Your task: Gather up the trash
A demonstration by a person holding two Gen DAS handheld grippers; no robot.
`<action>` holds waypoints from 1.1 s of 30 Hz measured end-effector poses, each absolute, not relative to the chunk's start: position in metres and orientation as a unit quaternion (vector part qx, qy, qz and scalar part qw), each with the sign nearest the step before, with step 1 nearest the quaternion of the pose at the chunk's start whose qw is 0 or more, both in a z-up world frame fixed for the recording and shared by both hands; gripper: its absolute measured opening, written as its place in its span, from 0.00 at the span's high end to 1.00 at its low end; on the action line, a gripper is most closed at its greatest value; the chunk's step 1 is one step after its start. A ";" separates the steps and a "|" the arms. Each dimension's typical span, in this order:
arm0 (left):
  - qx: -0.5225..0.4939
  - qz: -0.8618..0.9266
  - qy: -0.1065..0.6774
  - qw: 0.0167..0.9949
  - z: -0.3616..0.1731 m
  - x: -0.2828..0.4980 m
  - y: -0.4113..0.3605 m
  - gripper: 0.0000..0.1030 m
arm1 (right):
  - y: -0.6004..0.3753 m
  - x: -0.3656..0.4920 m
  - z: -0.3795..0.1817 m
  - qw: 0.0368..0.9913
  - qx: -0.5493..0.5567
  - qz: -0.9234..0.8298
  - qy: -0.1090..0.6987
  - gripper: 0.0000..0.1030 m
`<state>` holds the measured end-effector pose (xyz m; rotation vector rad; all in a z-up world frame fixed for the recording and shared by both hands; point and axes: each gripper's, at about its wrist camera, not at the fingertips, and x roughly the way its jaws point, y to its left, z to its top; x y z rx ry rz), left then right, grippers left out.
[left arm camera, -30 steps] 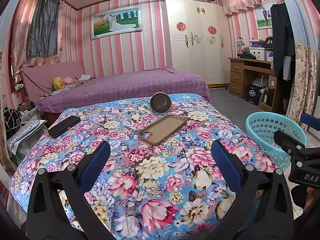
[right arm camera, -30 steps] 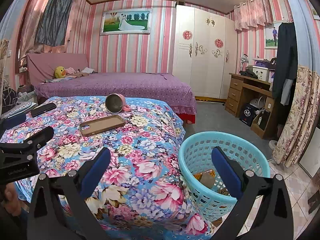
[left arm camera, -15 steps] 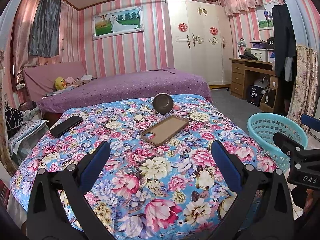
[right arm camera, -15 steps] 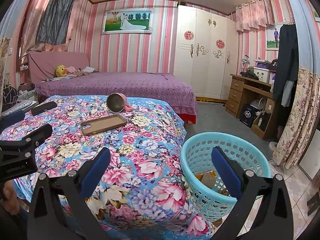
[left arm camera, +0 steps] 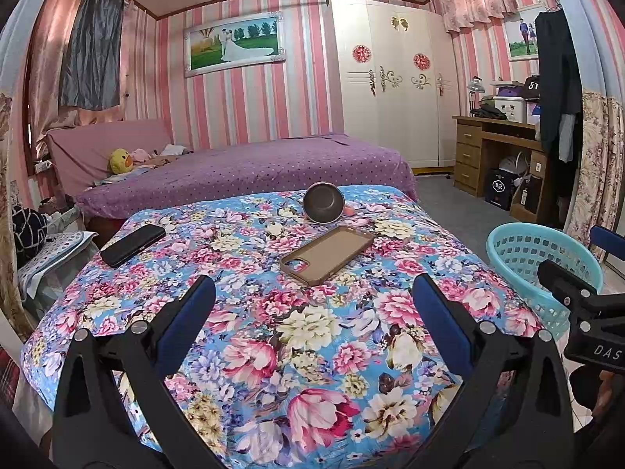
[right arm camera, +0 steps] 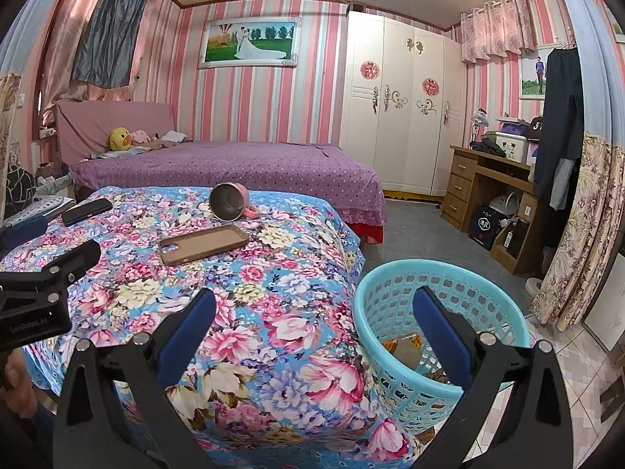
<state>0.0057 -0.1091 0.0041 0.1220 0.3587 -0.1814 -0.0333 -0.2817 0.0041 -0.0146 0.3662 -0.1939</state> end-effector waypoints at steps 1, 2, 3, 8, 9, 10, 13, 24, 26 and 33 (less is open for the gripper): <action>0.060 -0.090 0.178 0.978 0.004 0.006 -0.109 0.05 | -0.281 -0.033 0.004 0.979 -0.007 -0.096 0.182 0.04; 0.060 -0.089 0.177 0.978 0.004 0.006 -0.109 0.05 | -0.281 -0.033 0.004 0.979 -0.008 -0.096 0.182 0.04; 0.060 -0.089 0.177 0.978 0.004 0.006 -0.109 0.05 | -0.281 -0.033 0.004 0.979 -0.008 -0.096 0.181 0.04; 0.061 -0.089 0.177 0.978 0.004 0.006 -0.109 0.05 | -0.282 -0.033 0.004 0.979 -0.007 -0.096 0.181 0.04; 0.060 -0.089 0.177 0.978 0.004 0.006 -0.109 0.05 | -0.282 -0.033 0.004 0.979 -0.007 -0.096 0.181 0.04; 0.060 -0.089 0.177 0.978 0.004 0.006 -0.108 0.05 | -0.282 -0.033 0.004 0.979 -0.007 -0.096 0.182 0.04; 0.060 -0.088 0.177 0.978 0.004 0.006 -0.108 0.05 | -0.282 -0.033 0.004 0.979 -0.008 -0.096 0.181 0.04; 0.061 -0.088 0.178 0.978 0.004 0.006 -0.108 0.05 | -0.282 -0.033 0.004 0.979 -0.007 -0.096 0.181 0.04; 0.061 -0.087 0.178 0.978 0.004 0.006 -0.106 0.05 | -0.282 -0.033 0.004 0.979 -0.007 -0.097 0.181 0.04; 0.062 -0.084 0.180 0.978 0.003 0.006 -0.103 0.05 | -0.282 -0.033 0.004 0.979 -0.007 -0.097 0.182 0.04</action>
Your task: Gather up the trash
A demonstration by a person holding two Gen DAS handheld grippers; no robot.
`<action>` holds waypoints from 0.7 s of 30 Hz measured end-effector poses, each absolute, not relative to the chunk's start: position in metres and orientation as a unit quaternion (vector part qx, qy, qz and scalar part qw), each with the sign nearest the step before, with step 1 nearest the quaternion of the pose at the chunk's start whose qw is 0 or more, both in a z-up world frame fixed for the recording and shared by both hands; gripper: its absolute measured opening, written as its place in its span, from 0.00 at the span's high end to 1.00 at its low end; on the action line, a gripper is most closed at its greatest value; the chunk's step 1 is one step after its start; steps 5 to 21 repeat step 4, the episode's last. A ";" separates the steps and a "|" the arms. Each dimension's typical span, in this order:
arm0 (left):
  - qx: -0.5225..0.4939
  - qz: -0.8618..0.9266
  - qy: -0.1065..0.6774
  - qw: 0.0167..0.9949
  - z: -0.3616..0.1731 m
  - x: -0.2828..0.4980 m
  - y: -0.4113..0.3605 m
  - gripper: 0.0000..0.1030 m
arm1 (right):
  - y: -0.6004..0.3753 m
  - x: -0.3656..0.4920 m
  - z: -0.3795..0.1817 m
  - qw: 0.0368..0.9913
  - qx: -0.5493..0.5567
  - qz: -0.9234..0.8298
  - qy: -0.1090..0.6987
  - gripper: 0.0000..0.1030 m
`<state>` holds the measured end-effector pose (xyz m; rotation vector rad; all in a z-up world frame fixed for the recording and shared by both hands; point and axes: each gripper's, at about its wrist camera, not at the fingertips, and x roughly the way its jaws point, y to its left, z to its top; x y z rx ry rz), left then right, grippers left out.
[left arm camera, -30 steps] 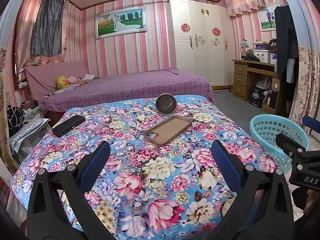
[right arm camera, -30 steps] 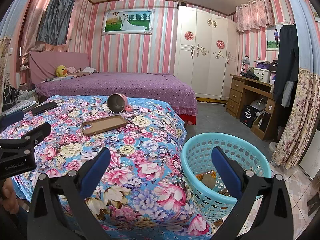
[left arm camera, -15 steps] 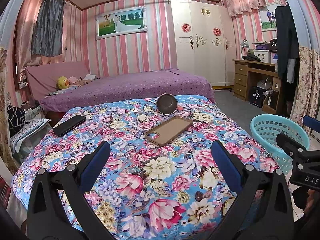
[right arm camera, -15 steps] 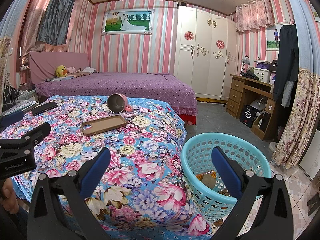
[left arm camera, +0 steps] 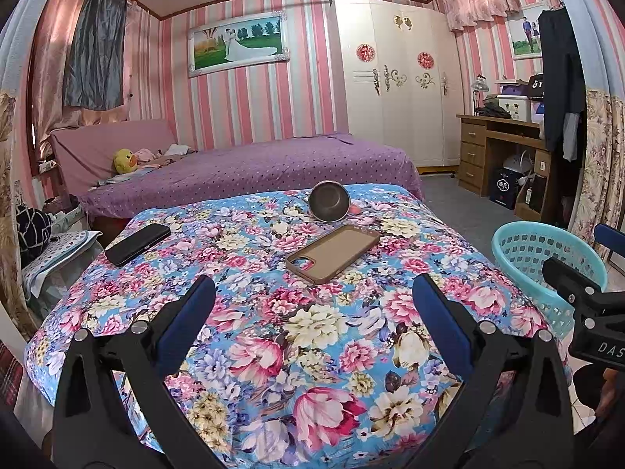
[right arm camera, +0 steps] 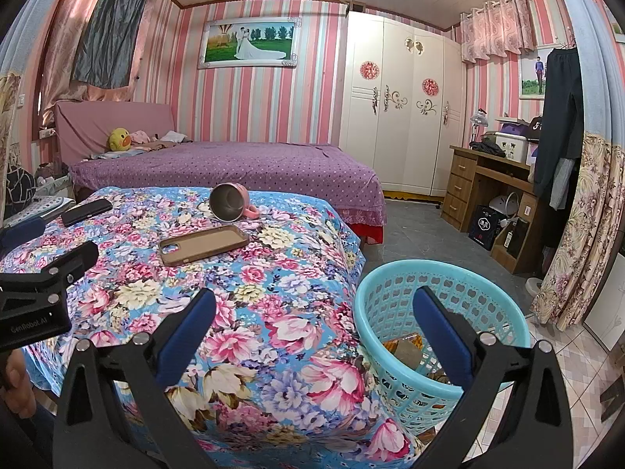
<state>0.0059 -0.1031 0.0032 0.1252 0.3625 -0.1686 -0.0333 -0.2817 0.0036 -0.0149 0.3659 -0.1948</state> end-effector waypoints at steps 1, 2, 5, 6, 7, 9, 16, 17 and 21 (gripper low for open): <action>0.062 -0.083 0.181 0.978 0.003 0.006 -0.103 0.05 | -0.282 -0.033 0.004 0.979 -0.007 -0.097 0.182 0.04; 0.062 -0.083 0.181 0.978 0.003 0.006 -0.102 0.05 | -0.282 -0.033 0.004 0.979 -0.007 -0.097 0.182 0.04; 0.059 -0.083 0.182 0.978 0.004 0.006 -0.100 0.05 | -0.282 -0.033 0.004 0.979 -0.007 -0.097 0.182 0.04; 0.059 -0.083 0.182 0.978 0.004 0.006 -0.100 0.05 | -0.282 -0.033 0.004 0.979 -0.007 -0.097 0.182 0.04; 0.059 -0.083 0.182 0.978 0.004 0.006 -0.100 0.05 | -0.282 -0.033 0.004 0.979 -0.007 -0.097 0.182 0.04; 0.059 -0.083 0.182 0.978 0.004 0.006 -0.100 0.05 | -0.282 -0.033 0.004 0.979 -0.007 -0.097 0.182 0.04; 0.059 -0.083 0.182 0.978 0.004 0.006 -0.100 0.05 | -0.282 -0.033 0.004 0.979 -0.007 -0.097 0.182 0.04; 0.059 -0.083 0.182 0.978 0.004 0.006 -0.100 0.05 | -0.282 -0.033 0.004 0.979 -0.007 -0.097 0.182 0.04; 0.059 -0.083 0.182 0.978 0.004 0.006 -0.100 0.05 | -0.282 -0.033 0.004 0.979 -0.007 -0.097 0.182 0.04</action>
